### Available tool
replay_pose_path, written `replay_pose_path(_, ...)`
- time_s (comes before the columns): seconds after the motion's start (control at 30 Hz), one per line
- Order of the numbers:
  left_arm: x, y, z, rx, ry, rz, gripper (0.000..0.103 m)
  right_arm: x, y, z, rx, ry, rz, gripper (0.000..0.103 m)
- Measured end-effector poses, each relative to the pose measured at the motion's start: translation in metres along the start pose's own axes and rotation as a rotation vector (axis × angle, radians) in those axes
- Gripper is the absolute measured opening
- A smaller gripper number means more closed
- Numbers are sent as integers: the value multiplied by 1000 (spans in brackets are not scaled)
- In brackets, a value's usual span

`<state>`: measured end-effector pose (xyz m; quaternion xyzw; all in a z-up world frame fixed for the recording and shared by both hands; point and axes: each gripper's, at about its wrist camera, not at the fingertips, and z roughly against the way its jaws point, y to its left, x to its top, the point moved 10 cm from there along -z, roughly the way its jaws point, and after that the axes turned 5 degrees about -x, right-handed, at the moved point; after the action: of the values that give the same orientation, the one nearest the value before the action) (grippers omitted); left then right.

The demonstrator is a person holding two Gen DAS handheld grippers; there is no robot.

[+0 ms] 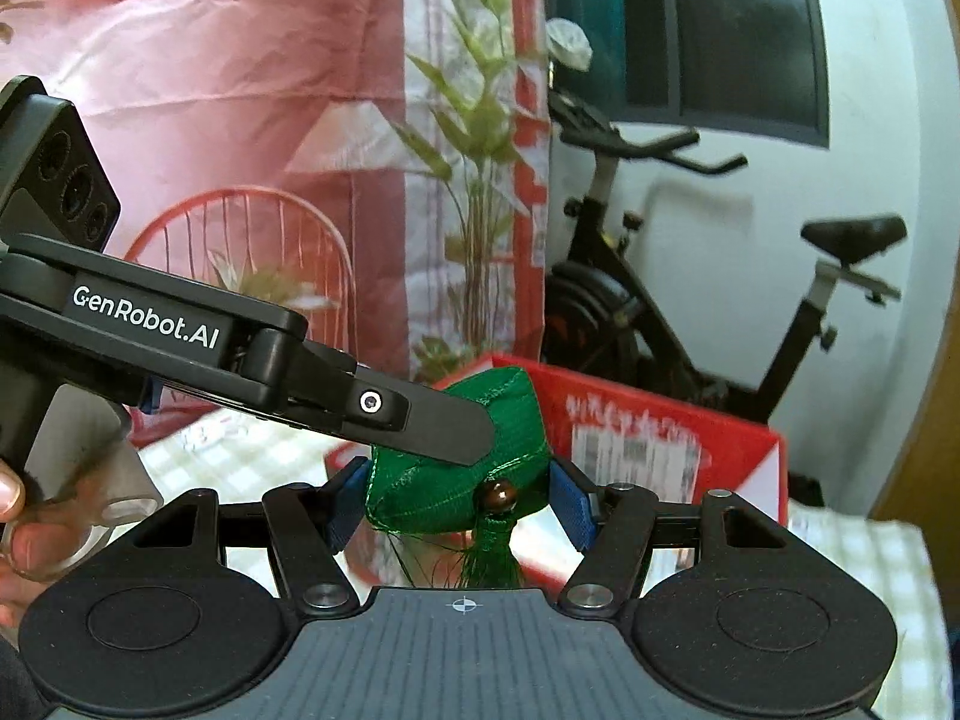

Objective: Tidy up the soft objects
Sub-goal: 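Lift the green pouch with the right gripper while the left gripper also grips it, then carry the green pouch over the red box and release it inside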

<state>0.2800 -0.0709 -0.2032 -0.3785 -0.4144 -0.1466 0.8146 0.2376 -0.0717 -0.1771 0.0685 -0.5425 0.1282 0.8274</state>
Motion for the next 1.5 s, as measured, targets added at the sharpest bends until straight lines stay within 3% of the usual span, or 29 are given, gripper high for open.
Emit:
replay_pose_path(0.37,68,-4,-9,22,-117,-78,61,72,-26,-19,-34,-116,106,61)
replay_pose_path(0.57,90,-13,-25,12,-141,-119,61,88,-46,-26,-55,-138,172,61)
replay_pose_path(0.7,74,-6,-51,18,-85,-106,61,67,-59,-43,-67,-84,167,61)
replay_pose_path(1.03,8,38,-105,64,97,-41,61,-23,-80,-88,-41,64,30,61)
replay_pose_path(1.33,-4,52,-121,96,141,-36,61,-56,-95,-106,-56,128,-55,61)
replay_pose_path(1.5,1,50,-127,160,148,-86,64,-65,-109,-115,-154,172,-65,63)
